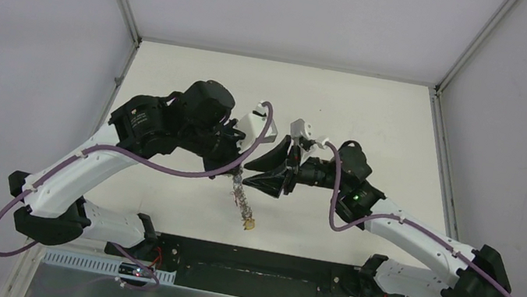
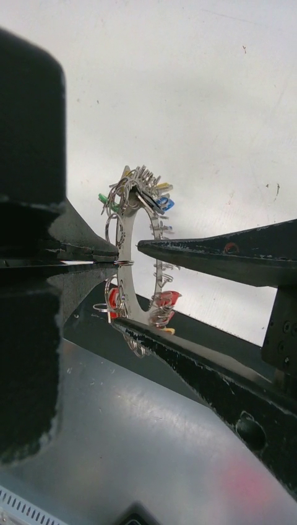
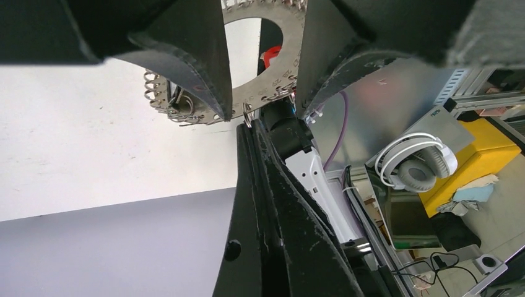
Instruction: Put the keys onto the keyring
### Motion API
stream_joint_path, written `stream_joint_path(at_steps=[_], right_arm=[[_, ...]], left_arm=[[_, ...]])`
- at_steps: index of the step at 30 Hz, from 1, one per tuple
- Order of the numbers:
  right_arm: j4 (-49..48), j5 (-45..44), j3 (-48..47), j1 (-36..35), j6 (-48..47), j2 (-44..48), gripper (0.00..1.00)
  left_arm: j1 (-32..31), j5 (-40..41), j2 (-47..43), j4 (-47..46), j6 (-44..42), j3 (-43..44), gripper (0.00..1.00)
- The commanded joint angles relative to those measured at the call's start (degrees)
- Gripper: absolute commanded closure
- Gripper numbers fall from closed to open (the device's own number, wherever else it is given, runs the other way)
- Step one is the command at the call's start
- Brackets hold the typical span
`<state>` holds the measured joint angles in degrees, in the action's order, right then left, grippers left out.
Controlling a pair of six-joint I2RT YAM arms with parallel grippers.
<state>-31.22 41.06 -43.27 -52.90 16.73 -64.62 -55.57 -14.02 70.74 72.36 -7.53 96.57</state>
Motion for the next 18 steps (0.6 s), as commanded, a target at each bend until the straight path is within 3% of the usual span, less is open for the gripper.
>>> stream_joint_path(at_steps=[1, 7, 13, 15, 18], right_arm=[[-1.1, -0.1, -1.2, -0.3, -0.9, 0.1, 0.58], [-2.8, 2.7, -2.4, -0.9, 0.4, -2.9, 0.63], [-2.8, 2.7, -2.4, -0.9, -0.1, -3.4, 0.95], [-2.8, 2.4, -2.2, -0.9, -0.3, -3.3, 1.0], [-2.9, 2.2, -1.9, -0.9, -0.5, -2.9, 1.0]], left_arm=[[-0.6, -1.3, -1.8, -4.2, -0.3, 0.0, 1.0], [-0.7, -1.4, -1.9, -4.7, -0.1, -0.4, 1.0], [-0.7, -1.4, -2.3, -5.0, 0.0, -0.9, 1.0], [-0.7, -1.3, -2.6, -5.1, 0.0, -1.2, 1.0], [-0.7, -1.0, -3.2, -5.4, 0.0, -1.7, 1.0]])
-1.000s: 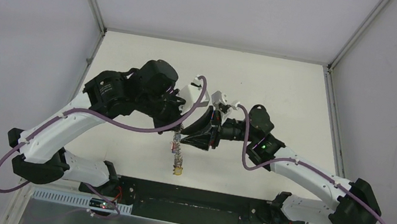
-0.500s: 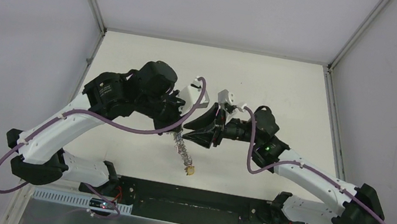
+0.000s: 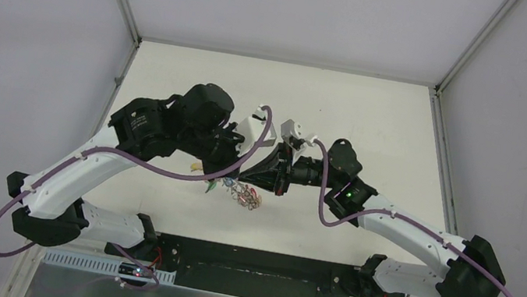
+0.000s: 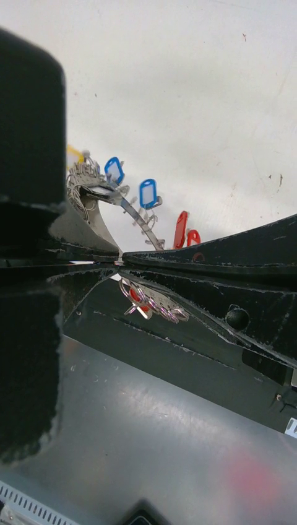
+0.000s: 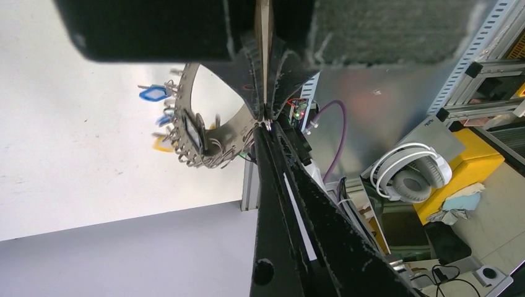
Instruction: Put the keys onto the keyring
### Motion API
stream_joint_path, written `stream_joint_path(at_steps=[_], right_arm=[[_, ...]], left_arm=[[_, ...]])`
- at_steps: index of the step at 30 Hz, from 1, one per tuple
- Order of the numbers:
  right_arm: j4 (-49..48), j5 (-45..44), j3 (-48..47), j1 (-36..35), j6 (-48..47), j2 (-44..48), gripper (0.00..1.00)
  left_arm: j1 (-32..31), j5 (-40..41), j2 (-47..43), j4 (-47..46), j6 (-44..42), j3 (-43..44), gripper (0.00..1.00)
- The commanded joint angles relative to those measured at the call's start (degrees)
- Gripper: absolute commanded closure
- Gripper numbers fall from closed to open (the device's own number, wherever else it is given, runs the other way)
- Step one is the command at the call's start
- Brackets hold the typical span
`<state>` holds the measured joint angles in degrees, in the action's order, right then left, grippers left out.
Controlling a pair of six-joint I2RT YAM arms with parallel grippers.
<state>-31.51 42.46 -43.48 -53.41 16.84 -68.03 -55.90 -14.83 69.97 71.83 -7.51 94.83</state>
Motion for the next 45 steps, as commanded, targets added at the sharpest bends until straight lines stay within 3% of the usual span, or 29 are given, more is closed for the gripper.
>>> stream_joint_path(at_steps=[1, 4, 12, 24, 32, 45], right_arm=[[-2.6, 0.7, -1.5, -0.4, -0.6, 0.6, 1.0], [-2.7, -0.2, -0.7, -0.4, -0.7, 1.4, 1.0], [-4.1, -4.2, 2.5, -0.2, 0.2, 4.4, 1.0], [-10.8, -5.7, 7.3, 0.8, 3.9, 6.8, 1.0], [-13.2, -4.1, 10.3, 1.1, 4.4, 9.7, 1.0], [-13.2, -3.4, 12.6, 1.6, 4.6, 11.8, 1.0]], left_arm=[[-0.4, -0.2, -2.7, -5.2, -0.1, -0.3, 1.0], [-0.4, 0.2, -3.8, -6.6, 0.3, -1.6, 0.98], [-0.4, 1.4, -11.3, -17.9, 4.0, -9.7, 0.63], [-0.4, -2.9, -31.5, -46.1, 5.3, -35.9, 0.45], [-0.4, -1.7, -42.0, -59.4, 2.9, -51.0, 0.47], [0.3, -10.6, -29.6, -52.9, 2.2, -43.4, 0.51]])
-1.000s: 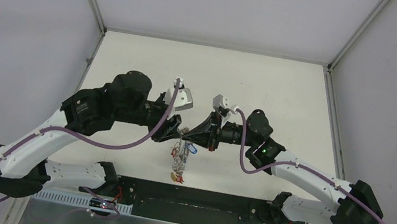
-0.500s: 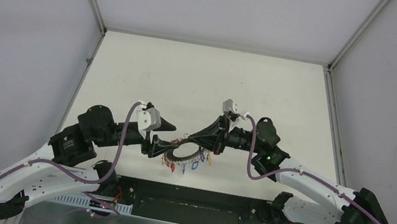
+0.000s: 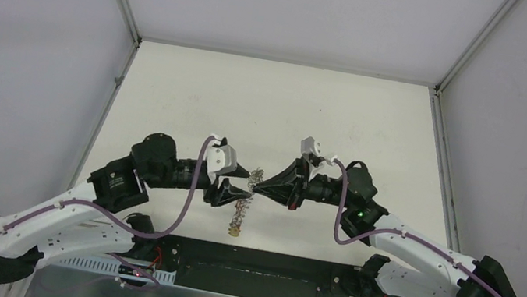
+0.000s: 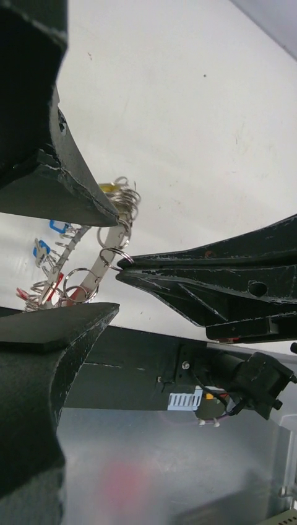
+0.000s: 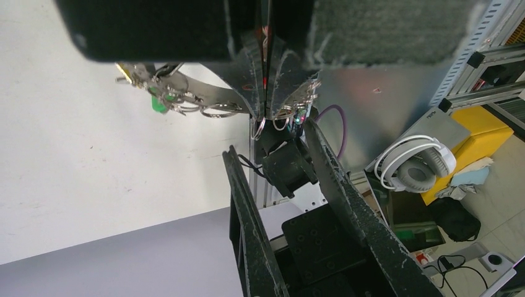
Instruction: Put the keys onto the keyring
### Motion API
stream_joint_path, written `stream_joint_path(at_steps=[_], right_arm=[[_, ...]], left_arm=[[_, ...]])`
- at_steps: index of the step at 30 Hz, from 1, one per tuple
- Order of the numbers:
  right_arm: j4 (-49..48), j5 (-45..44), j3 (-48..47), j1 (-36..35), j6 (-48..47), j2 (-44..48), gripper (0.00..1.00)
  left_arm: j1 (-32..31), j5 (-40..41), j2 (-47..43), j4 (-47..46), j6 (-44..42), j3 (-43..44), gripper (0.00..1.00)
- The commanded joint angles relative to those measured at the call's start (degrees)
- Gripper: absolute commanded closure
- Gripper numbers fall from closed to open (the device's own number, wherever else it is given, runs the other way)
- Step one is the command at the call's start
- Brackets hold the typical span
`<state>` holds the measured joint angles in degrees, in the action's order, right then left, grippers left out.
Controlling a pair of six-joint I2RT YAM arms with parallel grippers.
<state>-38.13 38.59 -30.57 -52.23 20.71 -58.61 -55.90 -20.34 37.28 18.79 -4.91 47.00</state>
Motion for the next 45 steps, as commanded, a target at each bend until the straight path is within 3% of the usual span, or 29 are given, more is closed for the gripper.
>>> stream_joint_path(at_steps=[1, 10, 15, 30, 45], right_arm=[[-6.6, 0.4, -0.2, 0.5, 0.8, 2.5, 1.0], [-6.6, 0.4, -0.2, 1.0, 1.0, 2.4, 1.0], [-6.6, 0.3, -0.3, 1.1, 1.2, 2.5, 1.0], [-6.6, 1.0, -1.4, 1.1, 1.5, 1.8, 1.0], [-6.6, 1.1, -1.6, 1.3, 1.8, 1.8, 1.0]], left_arm=[[0.7, -6.5, 4.0, 0.7, -0.1, 5.2, 0.52], [11.0, -22.8, 5.7, -2.4, 7.1, 3.8, 0.55], [13.5, -25.7, 4.3, -4.0, 9.2, 1.8, 0.56], [13.7, -23.2, 2.3, -8.9, 13.2, -4.7, 0.67], [13.7, -17.8, 4.7, -8.7, 13.1, -3.3, 0.66]])
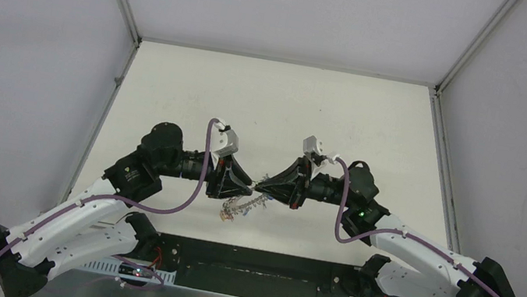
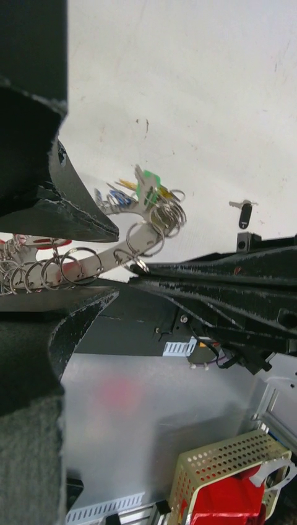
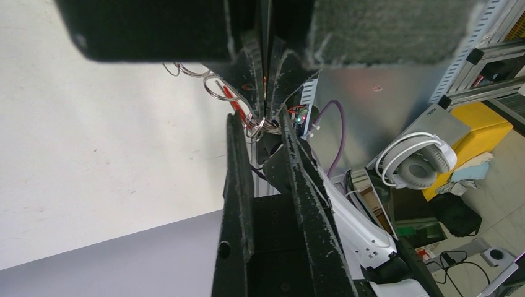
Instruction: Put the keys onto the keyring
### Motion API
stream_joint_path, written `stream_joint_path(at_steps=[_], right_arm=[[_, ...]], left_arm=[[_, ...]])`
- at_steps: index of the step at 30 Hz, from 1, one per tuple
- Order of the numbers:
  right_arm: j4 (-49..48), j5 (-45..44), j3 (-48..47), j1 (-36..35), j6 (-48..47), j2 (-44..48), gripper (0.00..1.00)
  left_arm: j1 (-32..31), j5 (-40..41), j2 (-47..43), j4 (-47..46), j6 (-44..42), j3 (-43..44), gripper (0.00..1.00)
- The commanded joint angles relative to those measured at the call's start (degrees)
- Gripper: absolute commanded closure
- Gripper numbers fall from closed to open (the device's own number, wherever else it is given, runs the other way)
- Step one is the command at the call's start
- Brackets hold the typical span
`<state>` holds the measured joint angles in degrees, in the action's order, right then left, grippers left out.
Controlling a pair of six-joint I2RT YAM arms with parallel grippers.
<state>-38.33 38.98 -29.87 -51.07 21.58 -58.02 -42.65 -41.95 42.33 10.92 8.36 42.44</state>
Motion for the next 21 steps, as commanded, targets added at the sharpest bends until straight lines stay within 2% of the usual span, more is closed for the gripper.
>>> stream_joint_path(at_steps=[1, 5, 13, 21], right_arm=[[-6.4, 0.8, -2.3, 0.2, 0.9, 1.2, 1.0], [-6.4, 0.9, -2.4, 0.2, 0.8, 1.0, 1.0], [-6.4, 1.2, -2.4, 0.3, 0.8, 0.9, 1.0], [-6.4, 1.4, -2.3, 0.3, 1.0, 1.0, 1.0]], left_arm=[[0.5, 4.8, -0.6, 0.0, -0.3, 1.4, 0.65], [0.5, 5.5, -1.7, 0.9, -1.5, 1.7, 0.65], [0.5, -2.2, 0.0, -0.5, -2.5, 2.7, 0.7], [0.5, -3.5, 1.6, -2.5, -3.0, 3.4, 0.75]])
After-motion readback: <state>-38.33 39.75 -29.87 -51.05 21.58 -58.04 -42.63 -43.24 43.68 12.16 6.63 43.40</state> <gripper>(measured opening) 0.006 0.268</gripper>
